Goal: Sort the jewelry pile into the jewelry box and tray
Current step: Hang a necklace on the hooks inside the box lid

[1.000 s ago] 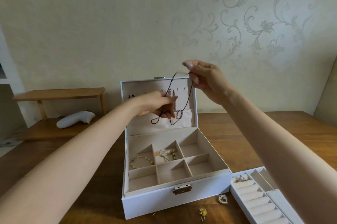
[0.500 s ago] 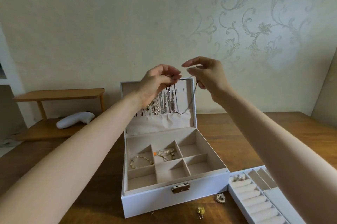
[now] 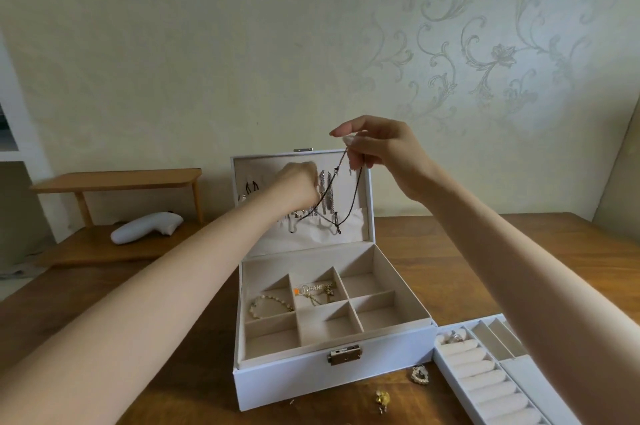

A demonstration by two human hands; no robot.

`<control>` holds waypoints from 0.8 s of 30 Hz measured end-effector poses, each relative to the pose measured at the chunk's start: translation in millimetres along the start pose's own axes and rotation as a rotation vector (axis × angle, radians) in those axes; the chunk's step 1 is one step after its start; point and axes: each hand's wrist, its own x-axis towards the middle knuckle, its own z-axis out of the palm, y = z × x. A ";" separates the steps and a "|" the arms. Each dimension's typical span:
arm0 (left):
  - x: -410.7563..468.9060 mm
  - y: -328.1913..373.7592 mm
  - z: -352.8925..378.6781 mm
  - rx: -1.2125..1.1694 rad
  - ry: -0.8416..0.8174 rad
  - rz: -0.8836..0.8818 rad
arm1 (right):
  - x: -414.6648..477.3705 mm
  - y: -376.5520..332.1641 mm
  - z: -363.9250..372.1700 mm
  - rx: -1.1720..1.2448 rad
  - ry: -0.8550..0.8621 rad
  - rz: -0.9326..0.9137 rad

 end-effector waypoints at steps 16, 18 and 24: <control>-6.1 -12.5 3.1 -1.480 -0.347 -0.260 | -13.1 29.4 18.9 0.173 -0.021 0.359; -7.7 -9.2 2.2 -1.444 -0.329 -0.187 | -11.4 41.3 25.1 -0.065 -0.014 0.353; -6.8 -3.5 -0.7 -1.109 -0.129 0.021 | -6.2 42.3 29.0 -0.339 -0.054 0.126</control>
